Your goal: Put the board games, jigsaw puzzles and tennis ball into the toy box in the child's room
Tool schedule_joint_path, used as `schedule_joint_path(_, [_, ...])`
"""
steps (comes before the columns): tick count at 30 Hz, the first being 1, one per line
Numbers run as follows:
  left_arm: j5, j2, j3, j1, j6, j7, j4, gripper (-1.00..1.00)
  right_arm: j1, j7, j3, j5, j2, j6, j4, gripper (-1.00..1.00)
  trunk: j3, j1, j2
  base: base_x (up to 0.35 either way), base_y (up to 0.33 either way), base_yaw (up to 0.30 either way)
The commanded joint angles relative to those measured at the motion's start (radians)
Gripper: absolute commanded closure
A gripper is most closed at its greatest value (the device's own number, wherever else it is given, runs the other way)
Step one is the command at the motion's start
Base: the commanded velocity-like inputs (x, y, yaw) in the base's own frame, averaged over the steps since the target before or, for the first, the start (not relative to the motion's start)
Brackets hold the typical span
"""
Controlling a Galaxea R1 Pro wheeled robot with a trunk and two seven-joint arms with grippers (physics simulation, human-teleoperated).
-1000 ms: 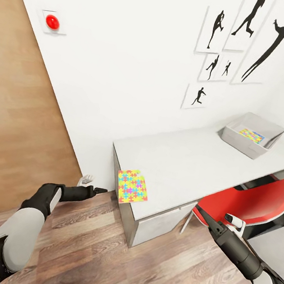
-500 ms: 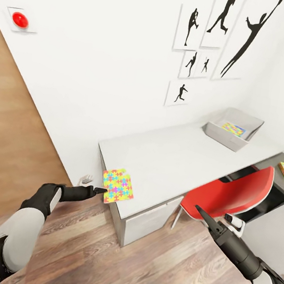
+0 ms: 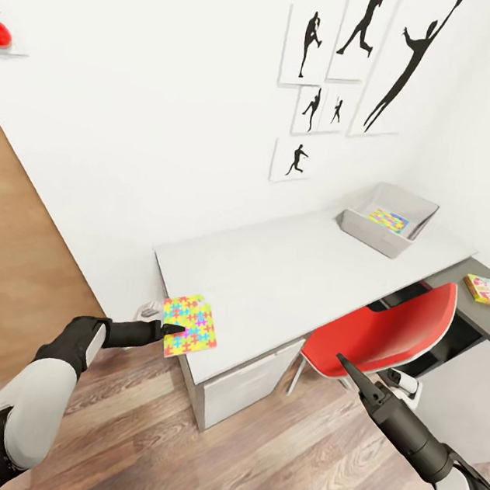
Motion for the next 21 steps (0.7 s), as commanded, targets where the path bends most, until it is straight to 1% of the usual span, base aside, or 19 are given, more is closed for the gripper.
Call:
schedule_joint_path(1, [-0.01, -0.001, 0.008, -0.001, 0.007, -0.008, -0.001, -1.0, -0.001, 0.0, 0.0, -0.005, 0.0, 0.007, 0.0, -1.0, -0.002, 0.001, -0.002, 0.046, -0.001, -0.005])
schedule_joint_path(21, [-0.01, 0.002, 0.009, -0.001, 0.005, -0.008, -0.001, -1.0, -0.001, 0.0, 0.0, -0.005, 0.003, 0.006, 0.0, -1.0, -0.002, 0.001, -0.002, 0.007, 0.0, -0.001])
